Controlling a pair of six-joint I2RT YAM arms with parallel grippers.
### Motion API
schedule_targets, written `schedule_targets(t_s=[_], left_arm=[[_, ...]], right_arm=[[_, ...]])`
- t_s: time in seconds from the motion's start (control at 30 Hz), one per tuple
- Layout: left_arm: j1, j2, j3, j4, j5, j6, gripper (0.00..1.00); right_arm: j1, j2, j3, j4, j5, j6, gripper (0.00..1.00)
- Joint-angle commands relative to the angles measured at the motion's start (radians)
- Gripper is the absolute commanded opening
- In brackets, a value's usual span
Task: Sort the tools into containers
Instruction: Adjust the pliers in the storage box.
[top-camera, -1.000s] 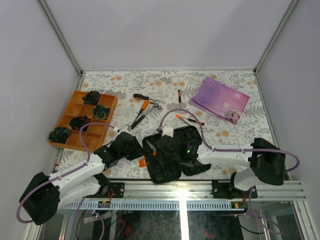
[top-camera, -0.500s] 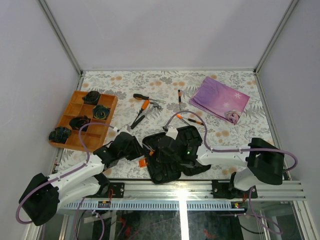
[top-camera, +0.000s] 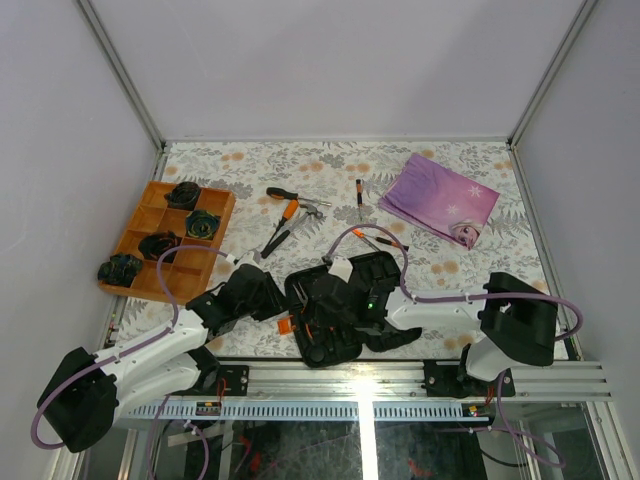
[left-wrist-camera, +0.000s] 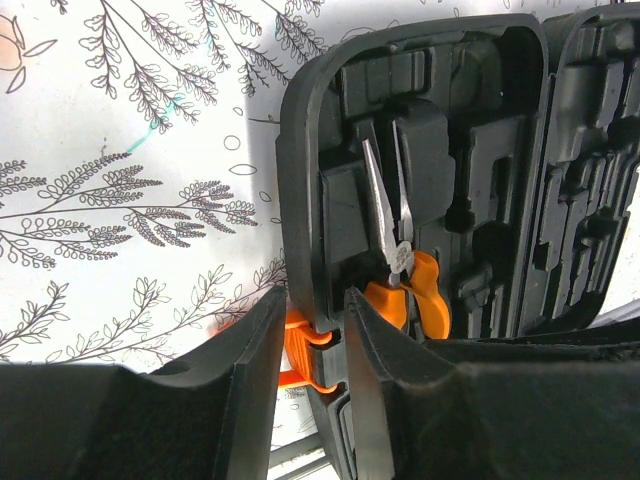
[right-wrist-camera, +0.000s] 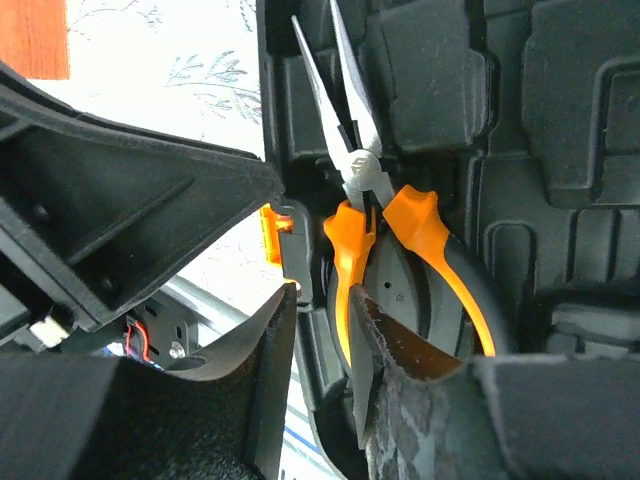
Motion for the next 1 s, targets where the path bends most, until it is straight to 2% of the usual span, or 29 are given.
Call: schedule_targets(t_s=[0.0, 0.1, 0.3, 0.47, 0.97], left_arm=[[-0.007, 0.001, -0.01, 0.012, -0.012, -0.001, 0.28], [-0.007, 0.001, -0.011, 0.014, -0.013, -0.001, 0.29], [-0.007, 0.007, -0.009, 0.022, -0.007, 0.0, 0.29], [-0.007, 0.023, -0.005, 0.03, 0.0, 0.002, 0.29], [-0.008, 0.047, 0.008, 0.037, 0.002, 0.003, 0.28]], right_arm=[[0.003, -0.074, 0.054, -0.043, 0.067, -0.112, 0.38], [0.003, -0.114, 0.05, -0.057, 0.081, -0.211, 0.43], [0.001, -0.143, 0.061, -0.14, 0.156, -0.39, 0.43], [-0.01, -0.081, 0.091, -0.153, 0.069, -0.543, 0.42], [-0.055, 0.042, 0.089, -0.148, -0.041, -0.633, 0.4]])
